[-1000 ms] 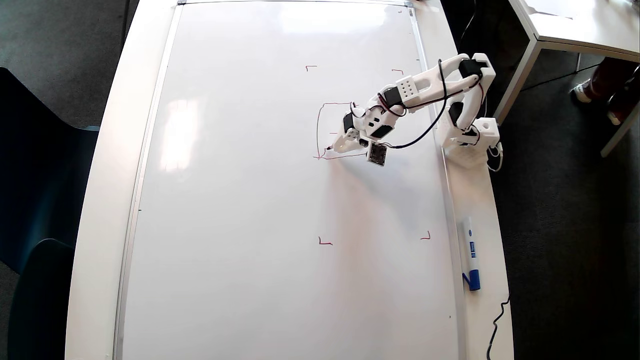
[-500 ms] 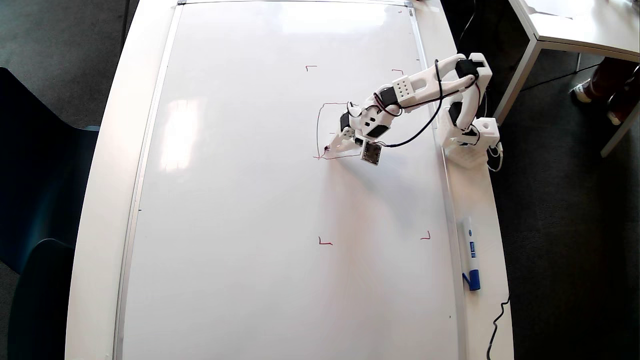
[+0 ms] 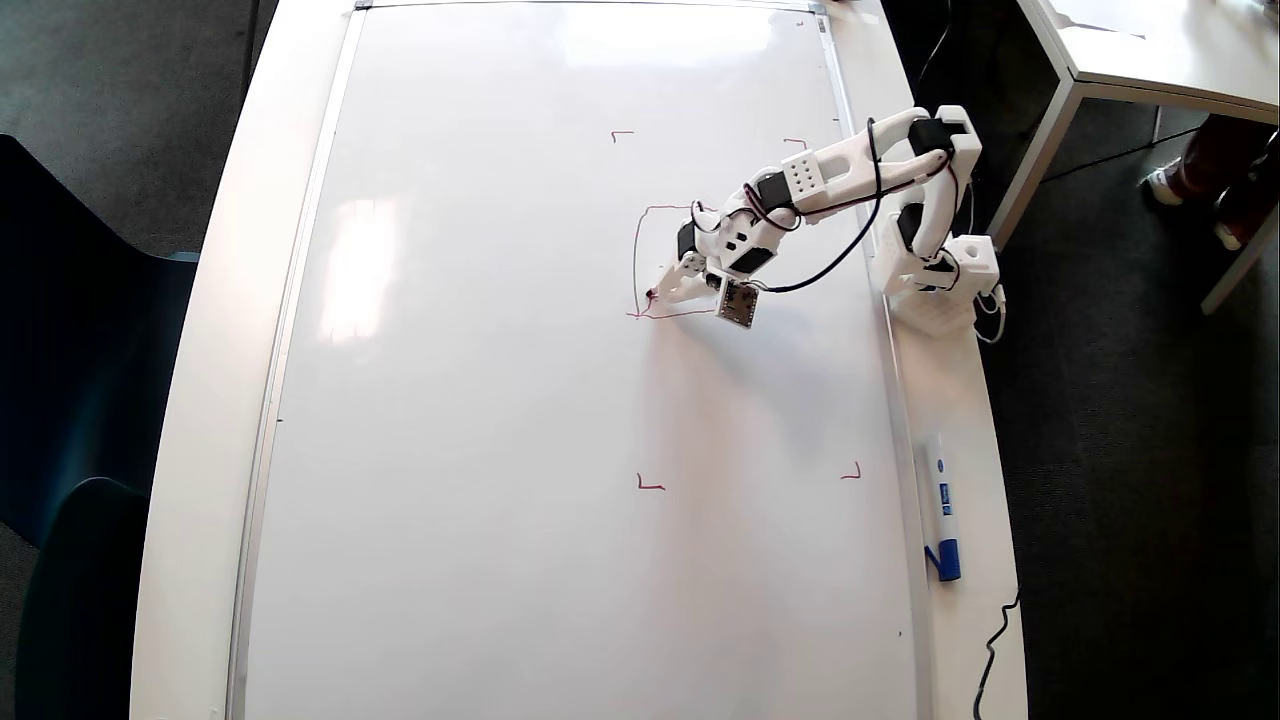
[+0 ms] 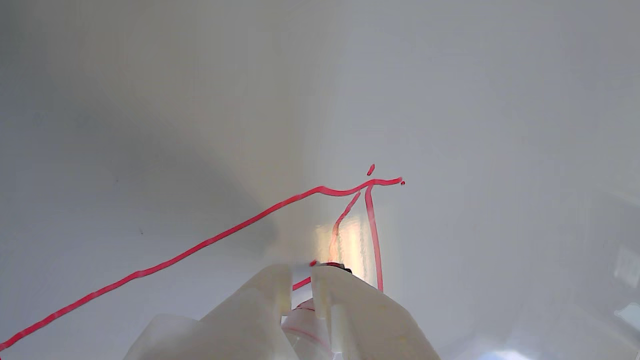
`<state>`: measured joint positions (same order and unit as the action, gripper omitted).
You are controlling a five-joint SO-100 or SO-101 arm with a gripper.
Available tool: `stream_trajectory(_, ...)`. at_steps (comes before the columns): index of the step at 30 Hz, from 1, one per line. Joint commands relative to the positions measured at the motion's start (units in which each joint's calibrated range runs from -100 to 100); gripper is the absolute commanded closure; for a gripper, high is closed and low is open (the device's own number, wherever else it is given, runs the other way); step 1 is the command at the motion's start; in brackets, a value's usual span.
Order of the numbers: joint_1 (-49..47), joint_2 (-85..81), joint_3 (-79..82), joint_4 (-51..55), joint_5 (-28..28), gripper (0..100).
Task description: Draw on a whiteboard a robot head using a pen attached to the gripper
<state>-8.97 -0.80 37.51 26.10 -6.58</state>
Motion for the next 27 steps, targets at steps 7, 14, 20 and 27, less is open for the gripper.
stream_trajectory(7, 2.16, -1.08, -0.96, 0.31, -0.18, 99)
stream_trajectory(14, 3.78, -1.17, -0.69, 1.18, -0.18, 99)
stream_trajectory(20, 4.81, -1.17, -0.69, 2.66, 0.79, 99)
stream_trajectory(27, 5.03, -1.17, -0.60, 2.66, 0.79, 99)
